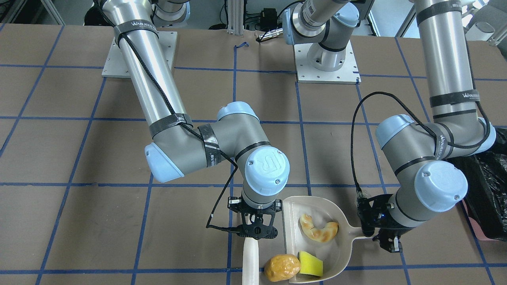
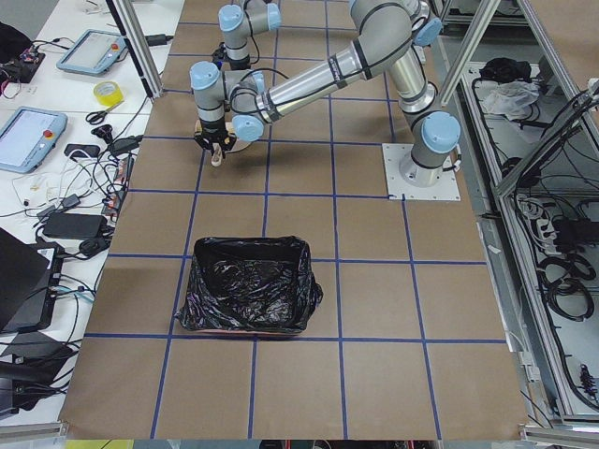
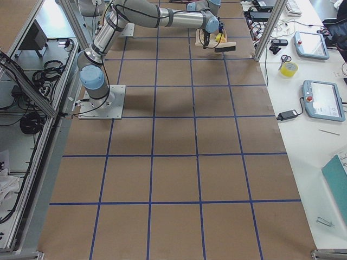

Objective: Sweep and dump trash into bin
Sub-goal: 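Sweep the yellow sponge and remaining items into the dustpan with the brush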

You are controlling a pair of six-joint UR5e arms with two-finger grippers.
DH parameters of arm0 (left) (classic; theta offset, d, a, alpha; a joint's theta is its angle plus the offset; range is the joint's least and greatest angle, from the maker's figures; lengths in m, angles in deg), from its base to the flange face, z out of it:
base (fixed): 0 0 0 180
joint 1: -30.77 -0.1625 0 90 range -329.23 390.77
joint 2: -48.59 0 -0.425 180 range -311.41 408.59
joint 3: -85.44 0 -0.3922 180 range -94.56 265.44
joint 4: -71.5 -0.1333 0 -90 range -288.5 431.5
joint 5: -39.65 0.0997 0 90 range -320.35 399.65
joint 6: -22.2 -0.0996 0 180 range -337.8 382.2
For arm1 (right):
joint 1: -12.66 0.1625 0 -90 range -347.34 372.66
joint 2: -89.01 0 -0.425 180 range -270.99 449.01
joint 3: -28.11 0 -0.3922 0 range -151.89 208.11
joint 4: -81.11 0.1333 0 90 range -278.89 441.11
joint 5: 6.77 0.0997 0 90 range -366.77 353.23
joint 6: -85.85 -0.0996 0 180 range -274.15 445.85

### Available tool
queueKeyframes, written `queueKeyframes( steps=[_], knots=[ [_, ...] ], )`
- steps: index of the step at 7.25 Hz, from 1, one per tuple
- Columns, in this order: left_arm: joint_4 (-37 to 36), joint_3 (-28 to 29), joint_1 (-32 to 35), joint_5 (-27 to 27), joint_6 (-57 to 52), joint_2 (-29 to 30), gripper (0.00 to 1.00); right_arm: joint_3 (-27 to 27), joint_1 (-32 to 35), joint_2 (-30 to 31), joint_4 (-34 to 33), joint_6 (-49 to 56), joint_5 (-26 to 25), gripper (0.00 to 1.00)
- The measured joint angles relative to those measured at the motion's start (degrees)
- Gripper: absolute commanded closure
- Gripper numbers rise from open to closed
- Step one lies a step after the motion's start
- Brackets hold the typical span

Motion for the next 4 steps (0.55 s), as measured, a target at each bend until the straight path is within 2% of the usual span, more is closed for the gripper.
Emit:
queueKeyframes(
  steps=[4],
  knots=[
    [0.0,-0.3,0.0,-0.1,0.1,-0.2,1.0,-3.2,0.1,-3.0,-1.1,2.3,1.2,1.0]
  ],
)
